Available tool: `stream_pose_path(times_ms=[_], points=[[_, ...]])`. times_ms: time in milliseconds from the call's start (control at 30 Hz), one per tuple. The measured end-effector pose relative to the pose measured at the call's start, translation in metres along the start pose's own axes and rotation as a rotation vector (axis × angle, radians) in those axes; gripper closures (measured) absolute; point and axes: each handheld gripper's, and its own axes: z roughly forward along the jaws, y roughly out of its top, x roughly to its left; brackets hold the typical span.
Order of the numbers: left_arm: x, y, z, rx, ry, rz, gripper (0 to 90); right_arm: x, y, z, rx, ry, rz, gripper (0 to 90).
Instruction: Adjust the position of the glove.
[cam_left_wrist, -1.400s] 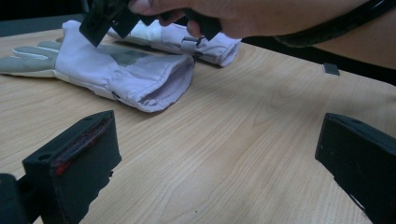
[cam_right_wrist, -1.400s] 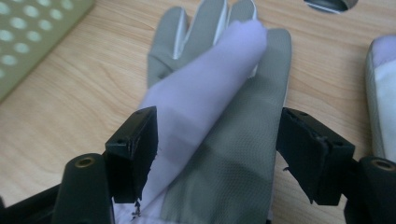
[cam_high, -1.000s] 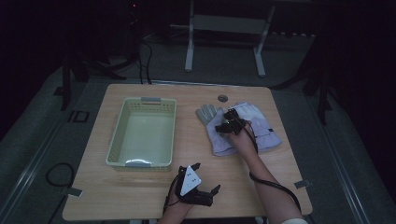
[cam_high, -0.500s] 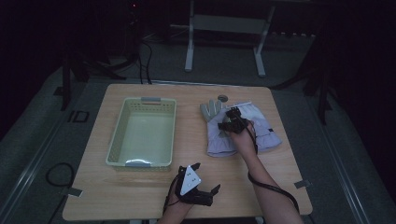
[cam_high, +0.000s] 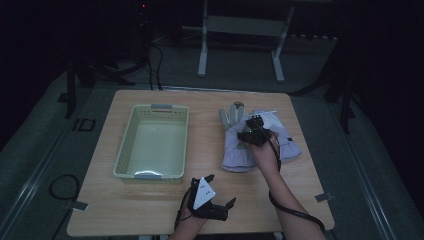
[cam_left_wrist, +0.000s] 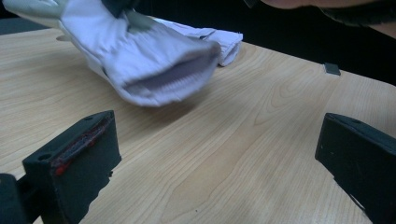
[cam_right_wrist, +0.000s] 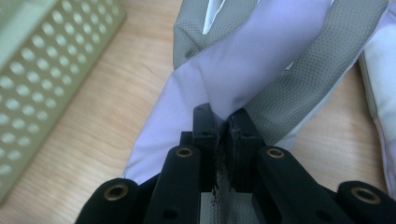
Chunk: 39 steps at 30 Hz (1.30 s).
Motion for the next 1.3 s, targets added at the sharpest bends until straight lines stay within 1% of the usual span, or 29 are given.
stream_pose_path(times_ms=[67, 167, 267, 367, 433, 467, 533, 633, 667, 700, 733, 800, 833, 900, 933, 1000, 1033, 1067, 1133, 1267, 1300], points=[[0.000, 0.000, 0.000, 0.000, 0.000, 0.000, 0.1, -0.001, -0.005, 0.001, -0.001, -0.003, 0.014, 83.7], [0.000, 0.000, 0.000, 0.000, 0.001, 0.000, 0.1, 0.001, -0.012, 0.006, 0.009, -0.010, 0.015, 83.6], [0.000, 0.000, 0.000, 0.000, 0.001, 0.000, 0.1, 0.001, -0.018, 0.015, 0.020, -0.012, 0.020, 83.5], [0.000, 0.000, 0.000, 0.000, 0.002, 0.001, 0.1, 0.000, -0.021, 0.024, 0.041, -0.026, 0.024, 83.3], [0.000, 0.000, 0.000, 0.001, 0.001, 0.001, 0.1, -0.002, -0.023, 0.029, 0.050, -0.029, 0.033, 82.3], [0.000, 0.000, 0.000, 0.001, 0.001, 0.001, 0.1, -0.004, -0.024, 0.032, 0.051, -0.024, 0.035, 80.8], [0.000, 0.000, 0.000, 0.001, 0.000, 0.000, 0.1, -0.004, -0.025, 0.037, 0.062, -0.032, 0.030, 76.1], [0.000, 0.000, 0.000, 0.001, -0.001, -0.002, 0.1, -0.005, -0.026, 0.039, 0.064, -0.032, 0.031, 74.1], [0.000, 0.000, 0.000, 0.000, -0.002, -0.002, 0.1, -0.006, -0.025, 0.037, 0.061, -0.028, 0.034, 73.4], [0.000, 0.000, 0.000, 0.001, -0.001, -0.001, 0.1, -0.008, -0.023, 0.032, 0.055, -0.023, 0.023, 70.6], [0.000, 0.000, 0.000, 0.001, -0.001, 0.000, 0.1, -0.009, -0.022, 0.029, 0.046, -0.031, 0.018, 67.6], [0.000, 0.000, 0.000, 0.000, -0.001, 0.002, 0.1, -0.012, -0.018, 0.021, 0.021, -0.012, 0.001, 57.8], [0.000, 0.000, 0.000, 0.000, -0.001, 0.000, 0.1, -0.015, -0.017, 0.017, 0.004, -0.014, -0.006, 55.3], [0.000, 0.000, 0.000, 0.000, -0.002, 0.000, 0.1, -0.023, -0.014, 0.009, -0.022, -0.023, -0.044, 52.3], [0.000, 0.000, 0.000, 0.000, -0.002, 0.000, 0.1, -0.028, -0.013, 0.005, -0.035, -0.034, -0.067, 52.1], [0.000, 0.000, 0.000, 0.000, -0.001, 0.000, 0.1, -0.039, -0.011, -0.002, -0.052, -0.041, -0.096, 48.5], [0.000, 0.000, 0.000, 0.001, -0.001, -0.001, 0.1, -0.045, -0.011, -0.006, -0.058, -0.052, -0.108, 48.7], [0.001, 0.000, 0.000, 0.002, -0.001, 0.000, 0.1, -0.051, -0.010, -0.009, -0.057, -0.055, -0.109, 48.8], [0.001, 0.000, 0.000, 0.001, -0.001, -0.004, 0.1, -0.063, -0.009, -0.015, -0.050, -0.067, -0.088, 50.2], [0.000, 0.000, 0.000, 0.002, 0.000, -0.003, 0.1, -0.087, -0.007, -0.026, -0.039, -0.097, -0.080, 48.9], [0.000, 0.000, 0.000, 0.001, 0.001, -0.004, 0.1, -0.093, -0.007, -0.028, -0.044, -0.102, -0.088, 49.1]])
